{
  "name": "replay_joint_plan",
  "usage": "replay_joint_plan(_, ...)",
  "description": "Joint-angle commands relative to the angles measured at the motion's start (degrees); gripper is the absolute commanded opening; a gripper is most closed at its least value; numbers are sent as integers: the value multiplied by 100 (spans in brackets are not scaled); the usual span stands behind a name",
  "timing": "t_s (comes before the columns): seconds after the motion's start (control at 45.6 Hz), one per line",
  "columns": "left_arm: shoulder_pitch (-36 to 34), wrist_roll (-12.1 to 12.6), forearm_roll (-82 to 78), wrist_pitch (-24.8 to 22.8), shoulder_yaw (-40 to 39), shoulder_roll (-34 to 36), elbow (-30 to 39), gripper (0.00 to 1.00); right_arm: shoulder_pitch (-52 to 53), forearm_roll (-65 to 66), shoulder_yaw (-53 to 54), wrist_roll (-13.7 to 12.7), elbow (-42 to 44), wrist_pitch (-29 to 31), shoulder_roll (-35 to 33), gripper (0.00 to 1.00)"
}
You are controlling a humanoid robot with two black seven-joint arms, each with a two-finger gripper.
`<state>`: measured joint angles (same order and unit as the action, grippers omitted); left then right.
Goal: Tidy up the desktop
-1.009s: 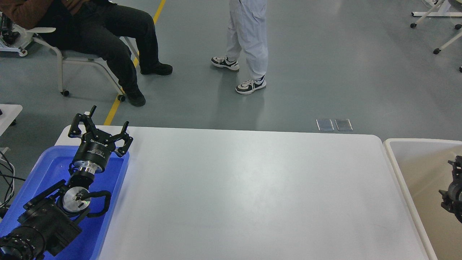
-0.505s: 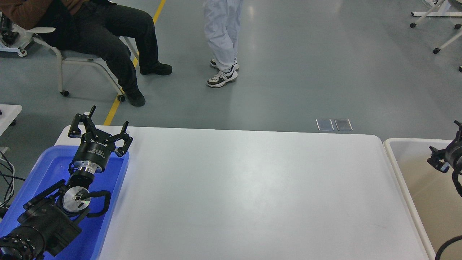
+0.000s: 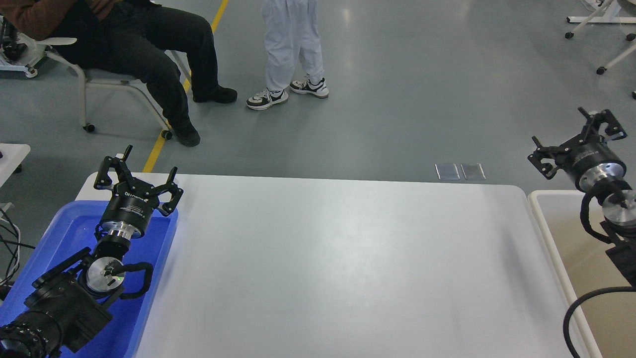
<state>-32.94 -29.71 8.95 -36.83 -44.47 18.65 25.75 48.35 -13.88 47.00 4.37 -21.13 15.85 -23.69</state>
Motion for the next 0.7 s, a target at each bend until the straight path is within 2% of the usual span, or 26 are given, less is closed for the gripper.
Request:
replay_joint_plan(0.0, -1, 0, 1, 0, 0, -2, 0, 100, 113, -107, 46, 11, -269, 138, 602, 100)
replay_joint_plan(0.176, 7, 0, 1, 0, 0, -2, 0, 100, 122, -45, -7, 11, -286, 278, 1050, 100)
replay_joint_plan(0.417, 7, 0, 1, 0, 0, -2, 0, 100, 78, -19, -95, 11, -278, 981, 1490, 100)
replay_joint_plan(0.68, -1, 0, 1, 0, 0, -2, 0, 100, -1, -36, -209, 20, -190, 1052, 1912, 100)
